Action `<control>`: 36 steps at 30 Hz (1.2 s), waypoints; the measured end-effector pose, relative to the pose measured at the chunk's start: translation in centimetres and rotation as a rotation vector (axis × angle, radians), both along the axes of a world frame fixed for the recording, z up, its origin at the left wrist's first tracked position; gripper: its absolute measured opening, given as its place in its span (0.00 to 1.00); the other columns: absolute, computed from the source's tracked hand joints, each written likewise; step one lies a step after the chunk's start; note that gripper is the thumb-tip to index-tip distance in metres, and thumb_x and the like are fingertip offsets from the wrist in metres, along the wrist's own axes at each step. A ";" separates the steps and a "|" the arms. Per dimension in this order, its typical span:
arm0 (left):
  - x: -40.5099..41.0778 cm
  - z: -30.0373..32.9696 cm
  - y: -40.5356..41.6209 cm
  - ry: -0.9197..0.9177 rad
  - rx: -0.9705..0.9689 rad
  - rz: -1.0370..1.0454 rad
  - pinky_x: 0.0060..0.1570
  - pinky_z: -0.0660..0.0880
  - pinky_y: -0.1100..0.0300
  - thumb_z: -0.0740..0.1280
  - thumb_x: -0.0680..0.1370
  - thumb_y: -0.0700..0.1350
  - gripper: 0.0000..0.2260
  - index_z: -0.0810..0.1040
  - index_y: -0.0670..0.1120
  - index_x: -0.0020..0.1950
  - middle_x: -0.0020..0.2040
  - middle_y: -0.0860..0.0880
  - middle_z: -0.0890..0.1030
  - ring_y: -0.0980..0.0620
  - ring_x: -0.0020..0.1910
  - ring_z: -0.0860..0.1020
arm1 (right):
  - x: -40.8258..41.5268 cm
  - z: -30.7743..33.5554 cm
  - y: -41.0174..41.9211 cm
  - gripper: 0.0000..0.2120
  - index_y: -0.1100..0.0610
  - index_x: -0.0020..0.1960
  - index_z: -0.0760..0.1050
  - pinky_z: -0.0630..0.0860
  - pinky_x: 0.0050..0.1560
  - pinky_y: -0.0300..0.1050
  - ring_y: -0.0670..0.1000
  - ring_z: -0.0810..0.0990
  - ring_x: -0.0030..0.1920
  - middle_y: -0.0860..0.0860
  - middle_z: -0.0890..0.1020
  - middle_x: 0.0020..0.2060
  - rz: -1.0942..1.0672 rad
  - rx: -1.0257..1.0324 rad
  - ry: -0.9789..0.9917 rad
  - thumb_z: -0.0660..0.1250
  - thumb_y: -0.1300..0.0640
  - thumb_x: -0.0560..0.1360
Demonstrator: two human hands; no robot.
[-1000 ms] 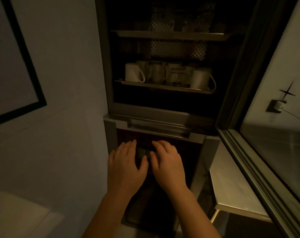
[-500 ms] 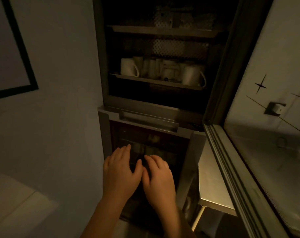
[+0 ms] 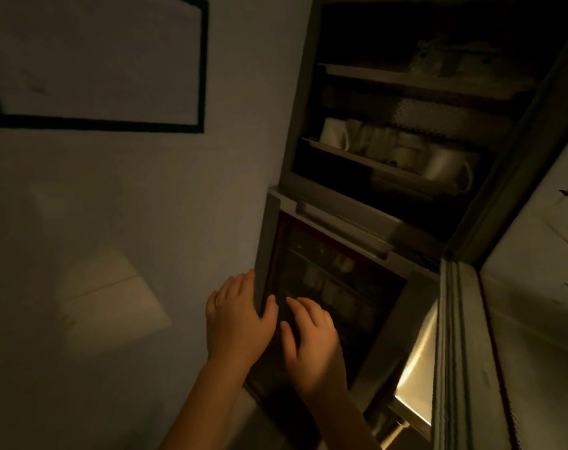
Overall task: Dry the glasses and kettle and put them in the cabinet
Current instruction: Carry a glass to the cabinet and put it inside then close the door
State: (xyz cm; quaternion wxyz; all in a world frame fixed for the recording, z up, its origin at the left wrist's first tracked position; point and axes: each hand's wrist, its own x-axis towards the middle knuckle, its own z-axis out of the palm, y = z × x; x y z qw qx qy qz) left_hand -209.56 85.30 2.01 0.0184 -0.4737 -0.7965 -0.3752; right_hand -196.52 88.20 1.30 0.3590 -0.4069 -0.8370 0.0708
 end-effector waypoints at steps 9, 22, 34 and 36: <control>3.4 -1.1 -10.8 -0.021 -0.003 0.311 0.69 0.62 0.46 0.56 0.75 0.59 0.30 0.67 0.47 0.73 0.70 0.47 0.72 0.47 0.71 0.67 | 0.6 -1.6 -5.5 0.18 0.57 0.62 0.76 0.77 0.54 0.52 0.53 0.78 0.56 0.53 0.79 0.57 0.346 0.059 0.103 0.60 0.52 0.75; 14.2 2.1 -27.3 0.007 -0.045 0.698 0.64 0.67 0.46 0.56 0.74 0.59 0.29 0.72 0.45 0.70 0.66 0.44 0.76 0.42 0.65 0.73 | 6.5 -2.0 -18.7 0.20 0.51 0.69 0.70 0.71 0.66 0.51 0.50 0.71 0.66 0.51 0.74 0.66 0.698 -0.098 -0.008 0.57 0.47 0.79; 26.1 6.5 -31.1 0.093 0.073 0.676 0.70 0.62 0.49 0.59 0.76 0.57 0.28 0.65 0.48 0.74 0.70 0.48 0.71 0.48 0.70 0.67 | 17.6 2.6 -23.6 0.21 0.53 0.68 0.71 0.74 0.60 0.48 0.52 0.74 0.62 0.51 0.76 0.62 0.779 -0.113 0.027 0.56 0.48 0.77; 28.7 6.9 -31.2 0.117 0.128 0.669 0.67 0.65 0.49 0.58 0.75 0.57 0.28 0.67 0.47 0.73 0.68 0.47 0.74 0.46 0.68 0.71 | 20.2 3.3 -23.5 0.21 0.53 0.67 0.71 0.73 0.60 0.48 0.51 0.73 0.61 0.50 0.76 0.61 0.758 -0.065 0.066 0.56 0.48 0.77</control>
